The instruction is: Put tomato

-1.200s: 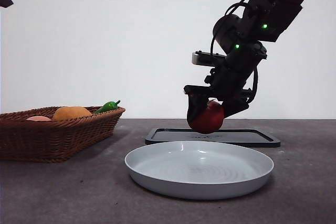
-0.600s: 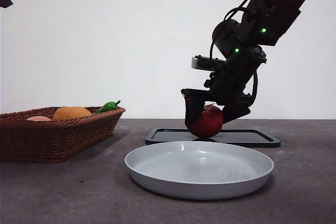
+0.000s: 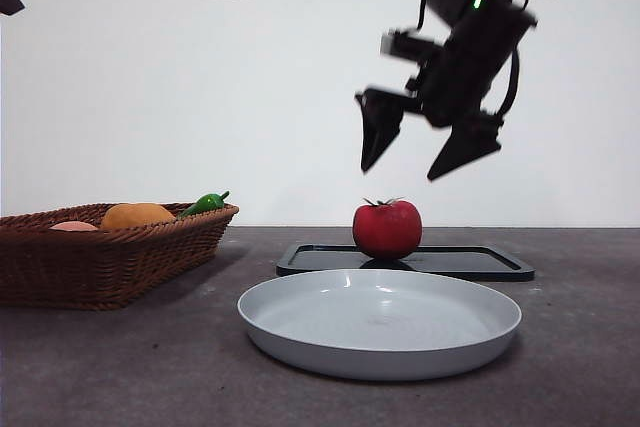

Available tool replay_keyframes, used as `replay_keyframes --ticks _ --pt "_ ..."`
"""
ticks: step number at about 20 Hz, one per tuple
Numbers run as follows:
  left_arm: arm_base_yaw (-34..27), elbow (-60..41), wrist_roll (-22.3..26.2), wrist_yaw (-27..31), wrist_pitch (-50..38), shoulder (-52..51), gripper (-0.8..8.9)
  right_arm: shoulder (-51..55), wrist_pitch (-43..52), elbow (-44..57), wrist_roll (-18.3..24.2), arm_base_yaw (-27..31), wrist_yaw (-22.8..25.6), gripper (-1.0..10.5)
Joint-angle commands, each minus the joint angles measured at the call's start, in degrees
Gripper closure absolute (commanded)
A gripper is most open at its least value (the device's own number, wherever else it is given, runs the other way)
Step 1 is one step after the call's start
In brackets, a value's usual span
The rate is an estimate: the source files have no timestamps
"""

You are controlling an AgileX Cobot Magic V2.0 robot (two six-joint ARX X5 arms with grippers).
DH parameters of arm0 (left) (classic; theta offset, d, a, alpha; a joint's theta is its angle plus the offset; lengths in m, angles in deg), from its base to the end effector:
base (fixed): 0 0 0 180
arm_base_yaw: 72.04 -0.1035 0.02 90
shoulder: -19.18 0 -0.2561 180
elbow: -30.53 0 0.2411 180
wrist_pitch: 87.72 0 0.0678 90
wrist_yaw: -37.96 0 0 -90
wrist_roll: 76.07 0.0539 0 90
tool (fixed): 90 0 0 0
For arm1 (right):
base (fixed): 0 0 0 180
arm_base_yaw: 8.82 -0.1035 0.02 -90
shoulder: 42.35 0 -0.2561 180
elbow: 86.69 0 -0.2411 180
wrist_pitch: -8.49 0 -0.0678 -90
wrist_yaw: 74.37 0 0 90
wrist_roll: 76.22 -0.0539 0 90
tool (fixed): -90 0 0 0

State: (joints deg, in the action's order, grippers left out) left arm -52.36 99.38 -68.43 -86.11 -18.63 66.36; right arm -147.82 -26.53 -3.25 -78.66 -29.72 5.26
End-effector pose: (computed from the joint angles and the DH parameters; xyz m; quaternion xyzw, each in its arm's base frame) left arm 0.1274 -0.0776 0.2976 0.0042 0.3705 -0.4395 0.8182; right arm 0.3828 0.1566 0.2292 -0.0153 0.3777 0.2420 0.8936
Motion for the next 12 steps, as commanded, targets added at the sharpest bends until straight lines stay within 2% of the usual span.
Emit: replay_keyframes --ticks 1,6,12 --pt "0.26 1.25 0.68 -0.28 -0.22 0.28 3.48 5.22 -2.99 -1.20 -0.57 -0.33 -1.22 4.4" --pt "0.26 1.25 0.68 -0.28 -0.26 0.28 3.48 20.11 -17.62 -1.18 1.75 -0.33 -3.32 4.4" --pt "0.26 1.25 0.70 -0.28 -0.33 0.31 3.48 34.75 -26.34 1.55 1.79 -0.35 -3.45 4.4"
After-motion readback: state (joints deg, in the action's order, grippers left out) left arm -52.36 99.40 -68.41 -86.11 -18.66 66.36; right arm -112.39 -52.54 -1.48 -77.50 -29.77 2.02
